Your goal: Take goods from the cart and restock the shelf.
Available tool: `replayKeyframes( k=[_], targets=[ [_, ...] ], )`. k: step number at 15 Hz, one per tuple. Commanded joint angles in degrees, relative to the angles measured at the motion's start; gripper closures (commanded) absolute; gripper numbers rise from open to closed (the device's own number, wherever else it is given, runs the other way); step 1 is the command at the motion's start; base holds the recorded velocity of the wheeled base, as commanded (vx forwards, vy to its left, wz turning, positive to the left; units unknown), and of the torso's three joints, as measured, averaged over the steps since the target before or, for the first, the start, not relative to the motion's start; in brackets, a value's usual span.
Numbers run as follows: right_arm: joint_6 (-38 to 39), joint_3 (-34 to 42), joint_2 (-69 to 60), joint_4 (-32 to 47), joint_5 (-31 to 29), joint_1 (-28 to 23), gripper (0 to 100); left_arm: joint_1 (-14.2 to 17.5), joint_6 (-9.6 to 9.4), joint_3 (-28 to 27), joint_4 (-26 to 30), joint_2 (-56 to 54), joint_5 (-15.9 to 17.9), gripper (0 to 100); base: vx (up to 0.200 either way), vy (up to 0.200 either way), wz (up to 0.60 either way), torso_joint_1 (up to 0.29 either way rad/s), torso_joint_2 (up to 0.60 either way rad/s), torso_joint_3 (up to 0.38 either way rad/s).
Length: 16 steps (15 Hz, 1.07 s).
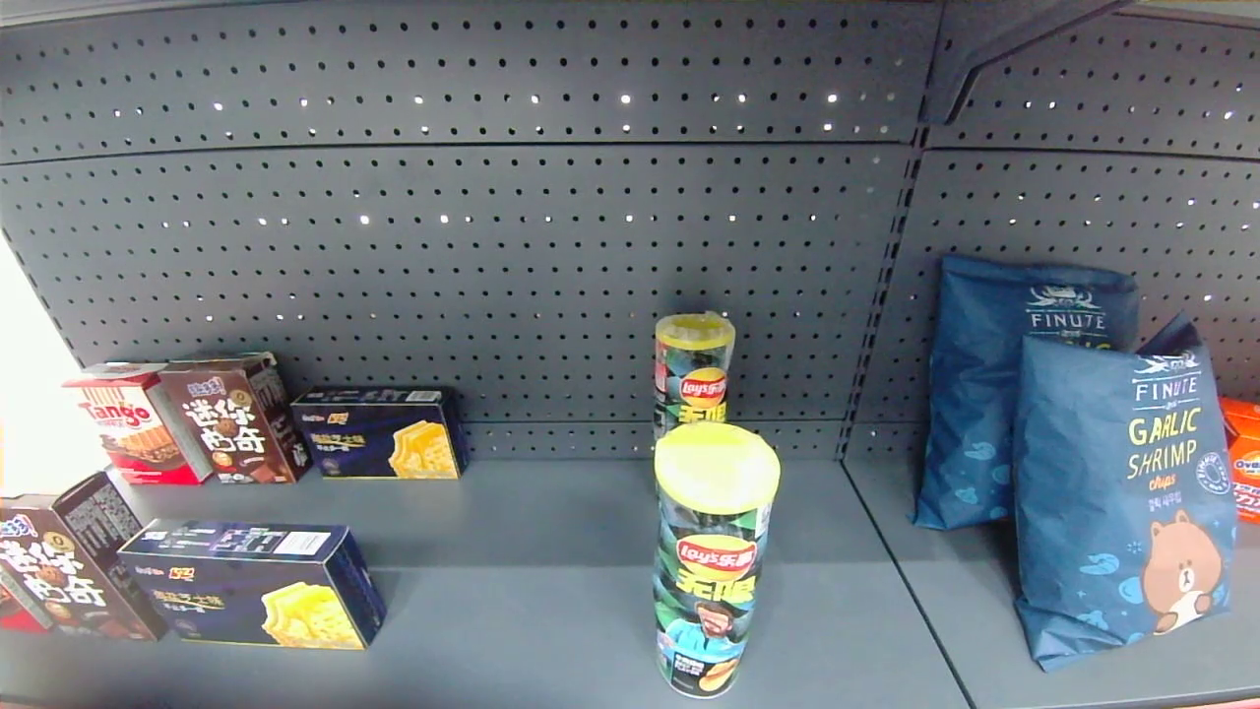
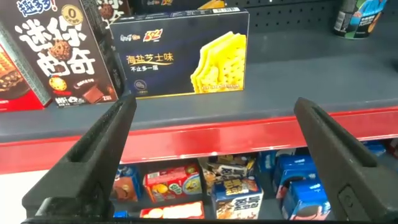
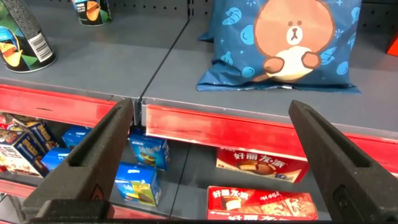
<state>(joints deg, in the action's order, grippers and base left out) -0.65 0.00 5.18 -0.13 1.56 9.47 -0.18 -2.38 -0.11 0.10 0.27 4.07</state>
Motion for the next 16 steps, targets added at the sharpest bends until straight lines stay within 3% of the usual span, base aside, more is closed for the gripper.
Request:
replayKeyframes(
  k=[1, 3, 5, 16],
  targets=[
    [0.0, 0.0, 0.3, 0.0, 0.0, -0.5, 0, 0.0, 0.0, 0.0, 0.0, -0.3, 0.0, 0, 0.0, 0.0, 0.0, 0.0, 0.0, 0.0],
    [0.0, 0.0, -0.3, 0.0, 0.0, -10.4, 0, 0.0, 0.0, 0.0, 0.0, -0.3, 0.1, 0, 0.0, 0.0, 0.0, 0.0, 0.0, 0.0],
    [0.0, 0.0, -5.2, 0.0, -0.1, -9.5, 0, 0.1, 0.0, 0.0, 0.0, -0.3, 0.0, 0, 0.0, 0.0, 0.0, 0.0, 0.0, 0.0],
    [0.0, 0.0, -5.1, 0.0, -0.1, -9.5, 0, 0.1, -0.08, 0.0, 0.0, -0.3, 0.1, 0, 0.0, 0.0, 0.0, 0.0, 0.0, 0.0]
  ],
)
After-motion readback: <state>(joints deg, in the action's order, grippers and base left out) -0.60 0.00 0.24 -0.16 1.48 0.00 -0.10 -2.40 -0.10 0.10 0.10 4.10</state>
